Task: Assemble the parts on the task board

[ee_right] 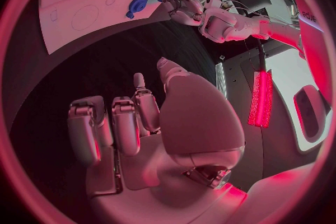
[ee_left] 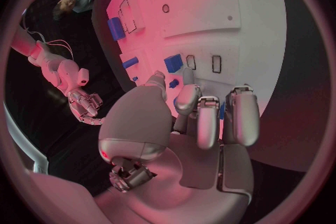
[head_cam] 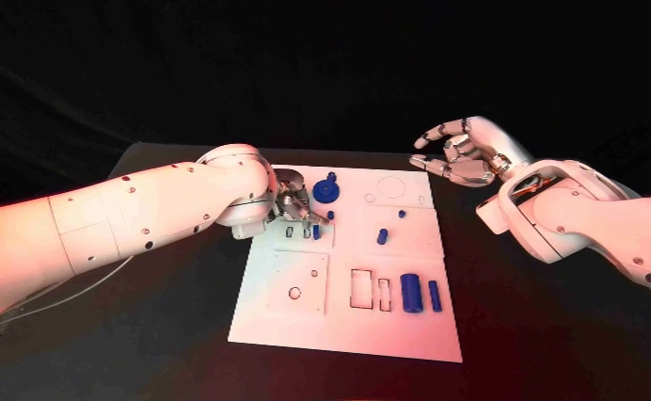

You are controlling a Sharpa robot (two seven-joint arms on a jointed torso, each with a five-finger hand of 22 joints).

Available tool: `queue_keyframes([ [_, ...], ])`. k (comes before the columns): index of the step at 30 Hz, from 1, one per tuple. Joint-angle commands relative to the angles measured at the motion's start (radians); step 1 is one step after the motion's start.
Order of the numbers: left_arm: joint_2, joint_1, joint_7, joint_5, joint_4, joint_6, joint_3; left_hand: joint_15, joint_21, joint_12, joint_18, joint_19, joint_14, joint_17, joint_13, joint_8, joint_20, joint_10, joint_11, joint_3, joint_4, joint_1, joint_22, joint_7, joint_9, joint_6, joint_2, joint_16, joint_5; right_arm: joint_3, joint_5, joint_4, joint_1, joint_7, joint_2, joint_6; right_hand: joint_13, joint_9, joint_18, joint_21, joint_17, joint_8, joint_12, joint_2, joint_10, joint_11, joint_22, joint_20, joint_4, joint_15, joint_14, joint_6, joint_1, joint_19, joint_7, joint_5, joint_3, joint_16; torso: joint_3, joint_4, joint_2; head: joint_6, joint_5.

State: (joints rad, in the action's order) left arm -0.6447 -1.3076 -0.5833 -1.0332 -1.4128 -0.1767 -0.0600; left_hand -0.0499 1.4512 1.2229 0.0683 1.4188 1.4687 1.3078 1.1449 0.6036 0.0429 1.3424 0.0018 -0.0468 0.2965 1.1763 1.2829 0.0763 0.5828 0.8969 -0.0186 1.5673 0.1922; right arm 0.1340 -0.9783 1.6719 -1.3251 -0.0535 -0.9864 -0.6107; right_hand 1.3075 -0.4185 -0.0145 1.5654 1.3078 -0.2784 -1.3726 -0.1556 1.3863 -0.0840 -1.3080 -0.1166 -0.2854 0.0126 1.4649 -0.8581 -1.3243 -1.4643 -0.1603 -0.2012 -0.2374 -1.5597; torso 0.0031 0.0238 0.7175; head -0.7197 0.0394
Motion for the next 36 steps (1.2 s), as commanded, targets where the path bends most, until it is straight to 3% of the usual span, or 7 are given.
queue_keyframes([
  [1,0.006,-0.002,0.001,0.009,0.002,-0.043,-0.001,-0.007,0.003,0.003,-0.010,0.007,0.102,0.263,0.001,0.003,-0.001,0.001,0.000,-0.005,-0.003,0.004,0.001,-0.001,0.002,-0.006,0.004,0.003,0.006,0.000,-0.007,0.000,0.000,0.005,0.001,0.017,0.064,-0.002,0.014,0.005,0.212,-0.004,0.000,-0.002,-0.001,0.007,-0.262,0.001,-0.004,-0.005,0.094,-0.009,0.003,-0.106,0.002,-0.006,-0.004,0.004,-0.0004,0.0003,0.000,-0.001,-0.002],
  [16,0.014,-0.002,0.009,0.025,0.005,-0.048,-0.002,-0.007,0.006,0.003,-0.011,0.006,0.102,0.263,0.000,0.006,0.000,-0.003,0.000,0.002,-0.004,0.040,0.005,-0.001,0.014,-0.013,0.015,0.003,0.013,0.000,-0.009,-0.001,0.000,0.008,0.004,0.018,0.064,-0.002,0.014,0.004,0.211,-0.004,-0.001,0.000,0.000,0.007,-0.262,0.002,-0.004,-0.006,0.094,-0.009,0.006,-0.105,0.002,-0.010,-0.005,0.004,0.0003,0.0004,-0.001,-0.004,-0.008],
  [22,0.014,-0.002,0.012,0.036,0.006,-0.049,-0.002,-0.007,0.008,0.001,-0.010,0.004,0.102,0.263,-0.001,0.005,0.000,-0.007,-0.001,0.030,-0.005,0.090,0.007,-0.003,0.023,-0.018,0.030,0.003,0.014,0.000,-0.009,-0.001,0.000,0.008,0.005,0.018,0.063,-0.002,0.014,0.003,0.210,-0.005,0.000,0.002,-0.001,0.007,-0.261,0.002,-0.003,-0.006,0.093,-0.009,0.006,-0.104,0.002,-0.016,-0.007,0.005,0.0006,0.0005,-0.001,-0.005,-0.007],
  [26,0.015,-0.002,0.014,0.039,0.007,-0.052,-0.003,-0.012,0.010,0.001,-0.011,0.004,0.102,0.263,0.001,0.002,-0.002,-0.008,-0.006,0.083,-0.008,0.161,0.011,-0.008,0.030,-0.020,0.037,0.003,0.015,0.000,-0.009,-0.002,0.000,0.009,0.005,0.017,0.063,-0.002,0.013,0.002,0.209,-0.006,0.000,0.003,0.000,0.008,-0.260,0.003,-0.002,-0.007,0.093,-0.008,0.004,-0.104,0.003,-0.026,-0.010,0.005,0.0000,0.0002,-0.001,-0.007,-0.007],
  [34,0.014,-0.002,0.017,0.050,0.010,-0.050,-0.003,-0.016,0.013,-0.001,-0.012,0.005,0.102,0.263,0.002,-0.007,-0.005,-0.010,-0.010,0.200,-0.008,0.228,0.018,-0.012,0.039,-0.023,0.024,0.003,0.018,0.000,-0.009,-0.003,0.001,0.008,0.006,0.015,0.063,-0.002,0.013,0.001,0.207,-0.007,0.000,0.002,0.000,0.008,-0.260,0.003,-0.001,-0.007,0.093,-0.008,0.003,-0.103,0.003,-0.037,-0.013,0.006,0.0006,0.0001,-0.001,-0.010,-0.007],
  [35,0.014,-0.002,0.017,0.052,0.010,-0.050,-0.003,-0.017,0.013,-0.004,-0.012,0.004,0.102,0.263,0.001,-0.009,-0.006,-0.012,-0.011,0.245,-0.009,0.251,0.018,-0.012,0.041,-0.025,0.014,0.003,0.018,0.000,-0.009,-0.003,0.001,0.008,0.006,0.015,0.063,-0.002,0.013,0.001,0.207,-0.007,0.000,0.002,0.000,0.008,-0.260,0.003,-0.001,-0.007,0.093,-0.008,0.003,-0.103,0.003,-0.037,-0.013,0.006,0.0006,0.0001,-0.001,-0.010,-0.007],
  [36,0.014,-0.002,0.017,0.053,0.011,-0.051,-0.003,-0.007,0.014,-0.005,-0.012,0.003,0.102,0.263,0.001,-0.008,-0.006,-0.010,-0.009,0.335,0.000,0.229,0.019,-0.003,0.052,-0.020,-0.034,0.003,0.012,0.000,-0.009,-0.003,0.001,0.008,0.006,0.014,0.063,-0.002,0.013,0.001,0.207,-0.007,0.000,0.002,0.000,0.008,-0.260,0.003,-0.001,-0.007,0.093,-0.008,0.003,-0.103,0.003,-0.037,-0.013,0.006,0.0006,0.0003,-0.001,-0.010,-0.007],
])
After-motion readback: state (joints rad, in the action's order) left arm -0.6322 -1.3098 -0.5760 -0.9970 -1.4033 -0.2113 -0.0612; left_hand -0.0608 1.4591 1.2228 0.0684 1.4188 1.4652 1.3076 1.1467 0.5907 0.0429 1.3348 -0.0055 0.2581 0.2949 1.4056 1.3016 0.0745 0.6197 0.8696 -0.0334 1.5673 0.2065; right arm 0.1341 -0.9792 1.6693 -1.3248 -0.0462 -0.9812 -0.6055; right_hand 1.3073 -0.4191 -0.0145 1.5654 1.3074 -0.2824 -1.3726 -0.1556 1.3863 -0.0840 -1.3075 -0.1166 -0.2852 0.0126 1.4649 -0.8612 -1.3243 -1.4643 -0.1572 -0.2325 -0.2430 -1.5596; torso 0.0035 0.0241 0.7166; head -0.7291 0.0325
